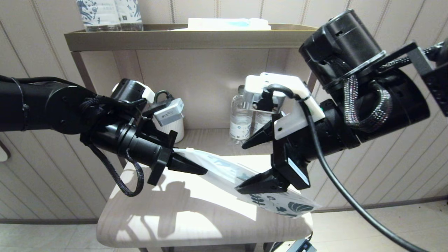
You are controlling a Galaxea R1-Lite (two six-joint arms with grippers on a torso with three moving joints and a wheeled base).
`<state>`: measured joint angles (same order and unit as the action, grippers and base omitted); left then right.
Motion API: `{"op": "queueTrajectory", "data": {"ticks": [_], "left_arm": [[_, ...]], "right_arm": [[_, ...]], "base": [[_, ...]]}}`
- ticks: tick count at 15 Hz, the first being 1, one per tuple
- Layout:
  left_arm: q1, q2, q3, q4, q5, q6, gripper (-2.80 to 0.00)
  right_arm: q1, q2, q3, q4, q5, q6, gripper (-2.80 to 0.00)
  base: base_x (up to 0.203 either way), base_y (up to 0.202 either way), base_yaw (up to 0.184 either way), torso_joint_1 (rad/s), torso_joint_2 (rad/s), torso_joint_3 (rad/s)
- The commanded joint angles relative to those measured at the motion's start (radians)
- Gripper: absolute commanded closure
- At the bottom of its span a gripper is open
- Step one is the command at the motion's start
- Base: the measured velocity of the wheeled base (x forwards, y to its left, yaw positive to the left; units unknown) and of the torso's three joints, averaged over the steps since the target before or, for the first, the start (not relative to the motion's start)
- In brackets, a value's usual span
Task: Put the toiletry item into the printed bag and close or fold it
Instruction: Close the strorage bag and place it on the desk
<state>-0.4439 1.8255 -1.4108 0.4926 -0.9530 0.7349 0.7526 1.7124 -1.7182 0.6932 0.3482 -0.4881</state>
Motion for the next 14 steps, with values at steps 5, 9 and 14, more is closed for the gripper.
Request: {"op": "queueTrajectory", "data": {"ticks": [5, 9, 14], "left_arm": [[-0.009, 0.01, -0.01, 0.011, -0.003, -0.003, 0.0], [-0.015, 0.012, -0.028, 0.008, -0.006, -0.018, 0.0], [-0.016, 0.035, -0.04, 0.004, -0.007, -0.021, 0.0]], "right_arm": [[0.068, 0.073, -0.105, -0.005, -0.022, -0.001, -2.8], [0.083, 0.086, -0.086, -0.104, -0.015, 0.017, -2.8], [0.082, 0.103, -0.003, -0.275, -0.011, 0.044, -2.8]], "base": [[0.0, 0.0, 0.0, 0.0, 0.0, 0.0], [0.0, 0.0, 0.0, 0.0, 0.0, 0.0], [0.0, 0.0, 0.0, 0.0, 0.0, 0.0]]}}
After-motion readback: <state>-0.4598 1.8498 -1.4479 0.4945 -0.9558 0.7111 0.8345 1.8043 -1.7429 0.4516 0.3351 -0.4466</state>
